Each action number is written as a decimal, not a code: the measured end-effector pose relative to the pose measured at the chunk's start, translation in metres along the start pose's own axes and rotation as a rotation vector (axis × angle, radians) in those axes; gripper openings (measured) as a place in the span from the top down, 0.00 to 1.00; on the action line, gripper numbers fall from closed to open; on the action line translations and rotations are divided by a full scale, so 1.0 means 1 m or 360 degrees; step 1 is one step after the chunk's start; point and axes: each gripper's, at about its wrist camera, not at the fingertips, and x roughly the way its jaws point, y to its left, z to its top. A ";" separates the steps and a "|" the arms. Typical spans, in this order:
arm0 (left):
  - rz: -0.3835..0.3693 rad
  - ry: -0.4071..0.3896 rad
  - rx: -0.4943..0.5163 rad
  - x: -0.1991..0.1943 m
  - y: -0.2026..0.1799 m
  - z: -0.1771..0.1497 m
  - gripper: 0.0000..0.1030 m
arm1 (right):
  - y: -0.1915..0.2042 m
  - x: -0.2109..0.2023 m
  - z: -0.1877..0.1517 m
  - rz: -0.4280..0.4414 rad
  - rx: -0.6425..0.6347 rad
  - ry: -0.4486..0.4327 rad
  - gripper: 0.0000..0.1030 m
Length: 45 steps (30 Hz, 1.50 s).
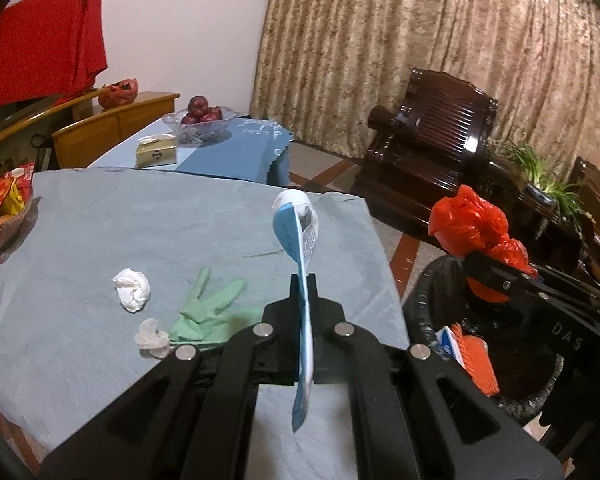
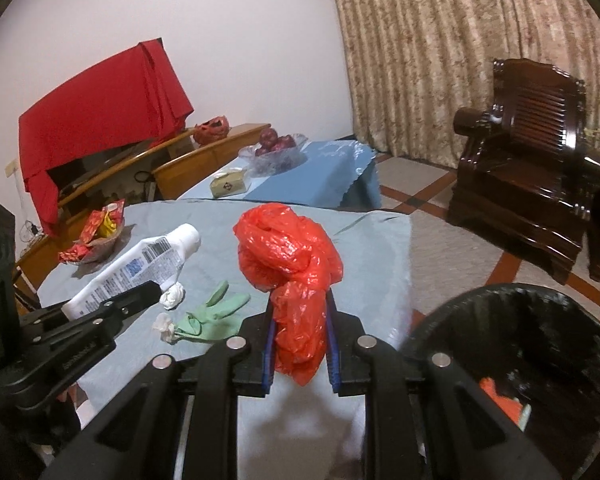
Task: Collect trash
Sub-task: 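Grasp the red plastic bag with the right gripper while the left gripper holds the tube, then carry the lotion tube and red bag over the bin and open both grippers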
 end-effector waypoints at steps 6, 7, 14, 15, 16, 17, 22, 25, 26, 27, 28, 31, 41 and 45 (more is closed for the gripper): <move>-0.0064 -0.0014 0.0057 -0.011 -0.025 -0.007 0.99 | -0.016 -0.029 -0.009 -0.0058 0.0029 -0.0041 0.81; -0.0071 -0.0015 0.0063 -0.011 -0.028 -0.008 0.99 | -0.017 -0.032 -0.010 -0.0067 0.0033 -0.0045 0.81; -0.0140 -0.0001 0.0116 -0.016 -0.053 -0.017 0.99 | -0.030 -0.054 -0.021 -0.0121 0.0055 -0.0069 0.81; -0.0145 -0.0001 0.0122 -0.017 -0.056 -0.018 0.99 | -0.032 -0.057 -0.022 -0.0130 0.0061 -0.0071 0.81; -0.0157 0.0001 0.0129 -0.017 -0.060 -0.019 0.99 | -0.035 -0.059 -0.024 -0.0139 0.0065 -0.0072 0.81; -0.0164 0.0003 0.0133 -0.017 -0.062 -0.019 0.99 | -0.038 -0.061 -0.025 -0.0153 0.0071 -0.0073 0.81; -0.0218 0.0030 0.0171 -0.012 -0.081 -0.023 0.99 | -0.055 -0.072 -0.035 -0.0213 0.0115 -0.0069 0.81; -0.0245 0.0039 0.0197 -0.008 -0.091 -0.025 0.99 | -0.069 -0.079 -0.040 -0.0254 0.0147 -0.0070 0.81; -0.0257 0.0044 0.0207 -0.007 -0.096 -0.025 0.99 | -0.073 -0.082 -0.042 -0.0266 0.0154 -0.0070 0.81; -0.0270 0.0049 0.0216 -0.005 -0.100 -0.026 0.99 | -0.078 -0.084 -0.043 -0.0285 0.0164 -0.0071 0.81; -0.0279 0.0053 0.0223 -0.003 -0.103 -0.026 0.99 | -0.082 -0.086 -0.045 -0.0299 0.0172 -0.0071 0.81; -0.0313 0.0065 0.0256 0.004 -0.117 -0.028 0.99 | -0.095 -0.090 -0.051 -0.0349 0.0198 -0.0060 0.81; -0.0439 0.0131 0.0372 0.041 -0.171 -0.034 0.99 | -0.142 -0.092 -0.066 -0.0498 0.0271 0.0001 0.81; -0.0476 0.0153 0.0415 0.058 -0.191 -0.037 0.99 | -0.158 -0.089 -0.072 -0.0540 0.0305 0.0025 0.81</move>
